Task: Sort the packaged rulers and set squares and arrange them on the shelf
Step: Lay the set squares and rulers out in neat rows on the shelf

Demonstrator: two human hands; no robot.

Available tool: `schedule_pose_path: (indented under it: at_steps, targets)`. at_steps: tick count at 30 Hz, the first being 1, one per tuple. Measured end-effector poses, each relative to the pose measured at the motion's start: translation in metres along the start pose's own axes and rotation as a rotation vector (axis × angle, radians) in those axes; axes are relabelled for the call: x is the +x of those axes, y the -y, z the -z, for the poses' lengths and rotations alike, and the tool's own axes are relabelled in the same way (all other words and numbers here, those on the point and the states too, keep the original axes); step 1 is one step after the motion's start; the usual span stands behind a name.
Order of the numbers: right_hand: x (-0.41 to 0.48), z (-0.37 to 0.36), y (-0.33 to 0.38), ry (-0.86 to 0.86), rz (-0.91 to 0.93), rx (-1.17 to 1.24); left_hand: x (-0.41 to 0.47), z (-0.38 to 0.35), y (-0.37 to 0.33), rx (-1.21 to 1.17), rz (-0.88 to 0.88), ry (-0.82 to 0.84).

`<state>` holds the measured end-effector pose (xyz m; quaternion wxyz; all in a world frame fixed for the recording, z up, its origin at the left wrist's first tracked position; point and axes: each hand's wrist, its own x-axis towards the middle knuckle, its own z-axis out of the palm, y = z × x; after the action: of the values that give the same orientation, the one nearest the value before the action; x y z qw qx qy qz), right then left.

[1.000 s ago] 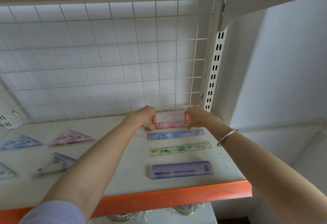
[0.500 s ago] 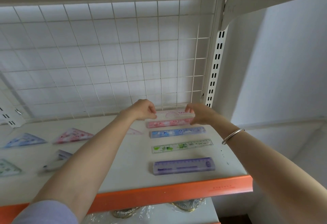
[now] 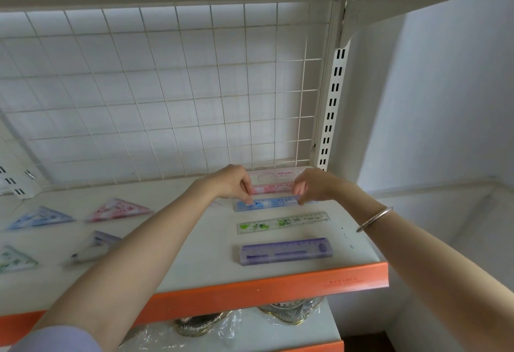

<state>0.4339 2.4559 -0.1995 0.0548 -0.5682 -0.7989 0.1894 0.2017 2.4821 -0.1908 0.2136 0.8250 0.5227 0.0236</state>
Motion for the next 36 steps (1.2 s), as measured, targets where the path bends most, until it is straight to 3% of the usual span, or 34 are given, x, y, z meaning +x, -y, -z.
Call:
schedule_pose_path:
  at_steps: [18, 28, 36]
  targets:
    - [0.002, -0.011, 0.009, 0.051, -0.115, -0.094, 0.0, -0.015, -0.011, 0.11, 0.169, 0.136]
    - [-0.011, -0.019, 0.009, -0.105, -0.033, -0.046, -0.022, -0.016, -0.006, 0.036, 0.132, 0.004]
    - [-0.018, -0.021, 0.006, -0.184, -0.093, -0.057, -0.032, -0.013, -0.003, 0.011, 0.121, -0.057]
